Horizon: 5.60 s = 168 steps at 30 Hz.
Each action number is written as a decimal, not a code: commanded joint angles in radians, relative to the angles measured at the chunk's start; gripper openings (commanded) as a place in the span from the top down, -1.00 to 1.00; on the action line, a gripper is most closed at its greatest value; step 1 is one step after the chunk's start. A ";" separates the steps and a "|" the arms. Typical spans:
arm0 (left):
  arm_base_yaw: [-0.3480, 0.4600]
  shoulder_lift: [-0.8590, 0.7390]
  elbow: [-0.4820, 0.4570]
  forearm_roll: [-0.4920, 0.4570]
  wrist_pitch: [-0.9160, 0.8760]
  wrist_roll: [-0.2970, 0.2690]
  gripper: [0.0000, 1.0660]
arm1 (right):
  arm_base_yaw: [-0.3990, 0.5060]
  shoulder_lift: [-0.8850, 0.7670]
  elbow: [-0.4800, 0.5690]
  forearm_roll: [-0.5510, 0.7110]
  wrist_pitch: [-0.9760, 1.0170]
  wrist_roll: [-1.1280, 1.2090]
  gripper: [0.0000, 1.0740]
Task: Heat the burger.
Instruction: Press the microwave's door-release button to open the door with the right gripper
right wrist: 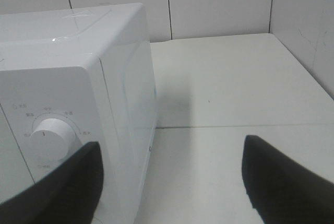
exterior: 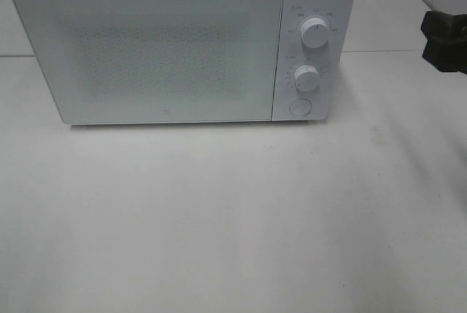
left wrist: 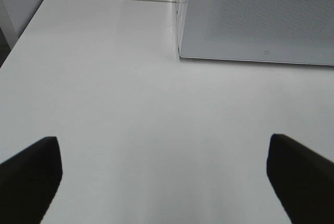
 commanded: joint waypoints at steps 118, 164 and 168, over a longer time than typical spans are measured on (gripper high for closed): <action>0.004 -0.015 0.003 -0.002 0.002 -0.001 -0.87 | 0.522 0.868 -0.390 0.673 -0.266 1.286 1.00; 0.004 -0.015 0.003 -0.002 0.002 -0.001 -0.87 | 0.458 0.952 -0.614 0.736 -0.426 1.231 1.00; 0.004 -0.015 0.003 -0.002 0.002 -0.001 -0.87 | 0.453 0.969 -0.651 0.739 -0.468 1.218 1.00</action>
